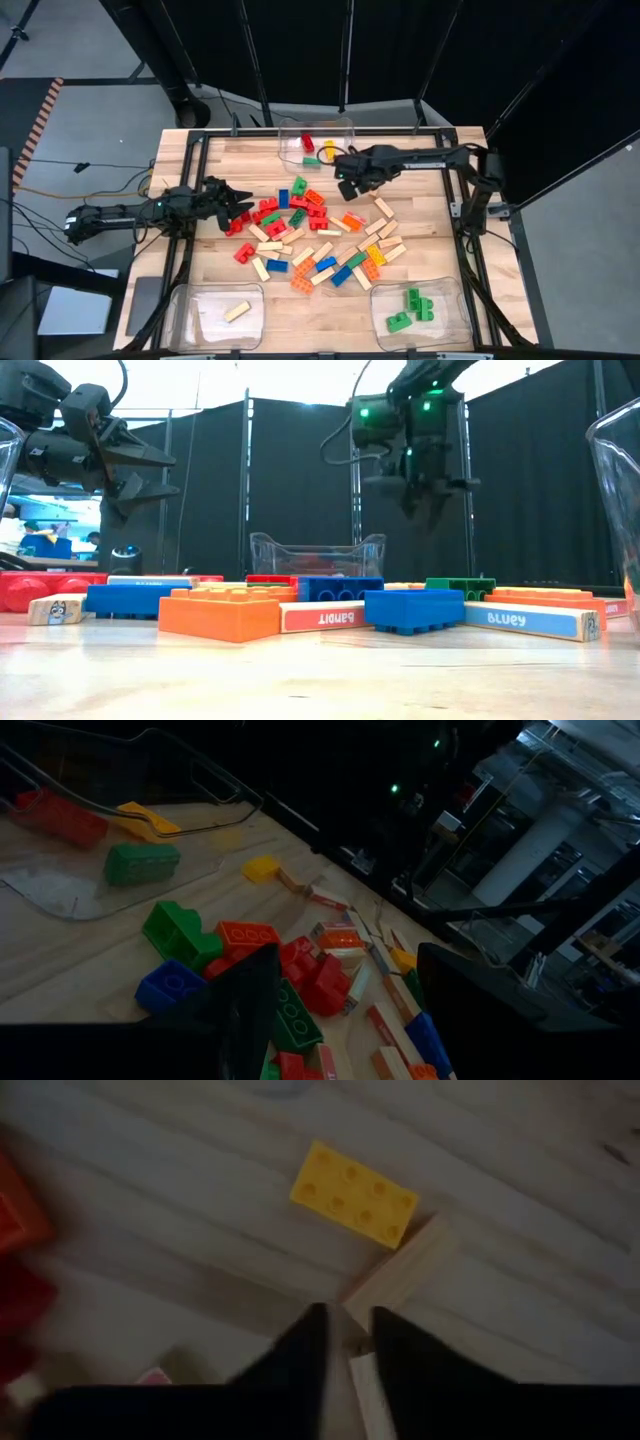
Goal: Sort blocks by size
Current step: Put the 3-stud yellow game piece into the bottom left transparent bin, then put the white block into the bottom left transparent bin
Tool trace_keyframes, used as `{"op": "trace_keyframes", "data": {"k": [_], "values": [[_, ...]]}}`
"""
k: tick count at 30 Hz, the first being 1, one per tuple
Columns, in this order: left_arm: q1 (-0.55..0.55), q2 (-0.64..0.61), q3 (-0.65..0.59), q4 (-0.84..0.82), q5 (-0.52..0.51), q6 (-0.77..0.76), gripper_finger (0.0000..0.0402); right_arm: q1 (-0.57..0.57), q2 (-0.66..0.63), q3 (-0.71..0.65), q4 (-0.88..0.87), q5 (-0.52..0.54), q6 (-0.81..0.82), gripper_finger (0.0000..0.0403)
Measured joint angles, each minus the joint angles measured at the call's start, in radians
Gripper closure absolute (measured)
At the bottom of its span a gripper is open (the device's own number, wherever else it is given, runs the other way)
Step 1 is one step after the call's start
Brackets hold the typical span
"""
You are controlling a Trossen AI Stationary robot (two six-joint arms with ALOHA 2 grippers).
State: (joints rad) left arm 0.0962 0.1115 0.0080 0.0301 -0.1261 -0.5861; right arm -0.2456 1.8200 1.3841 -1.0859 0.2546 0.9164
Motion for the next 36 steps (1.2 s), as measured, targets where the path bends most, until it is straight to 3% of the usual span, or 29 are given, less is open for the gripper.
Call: {"op": "trace_keyframes", "data": {"k": [2,5,16,21,26,30,36], "values": [[0.0,0.0,0.0,0.0,0.0,-0.001,0.0156,0.006,0.012,-0.001,0.0,-0.006,-0.038,0.0385],[0.0,0.0,0.0,0.0,0.0,-0.001,0.0156,0.014,0.01,-0.001,-0.003,-0.022,-0.033,0.0372],[0.0,0.0,0.0,0.0,-0.001,-0.021,0.0156,0.029,-0.006,-0.021,-0.036,0.041,0.332,0.0124],[0.0,0.0,0.0,0.0,-0.001,-0.021,0.0156,-0.004,-0.006,-0.104,0.009,0.033,0.466,0.0055],[0.0,0.0,0.0,-0.001,-0.001,-0.021,0.0156,-0.025,-0.005,-0.19,0.178,-0.011,0.496,0.0057],[0.0,0.0,0.0,-0.001,-0.001,-0.021,0.0156,-0.039,-0.005,-0.263,0.25,-0.012,0.58,0.0081],[0.0,0.0,0.0,-0.003,-0.002,-0.018,0.0156,-0.07,-0.006,-0.341,0.411,-0.02,0.575,0.0127]]}}
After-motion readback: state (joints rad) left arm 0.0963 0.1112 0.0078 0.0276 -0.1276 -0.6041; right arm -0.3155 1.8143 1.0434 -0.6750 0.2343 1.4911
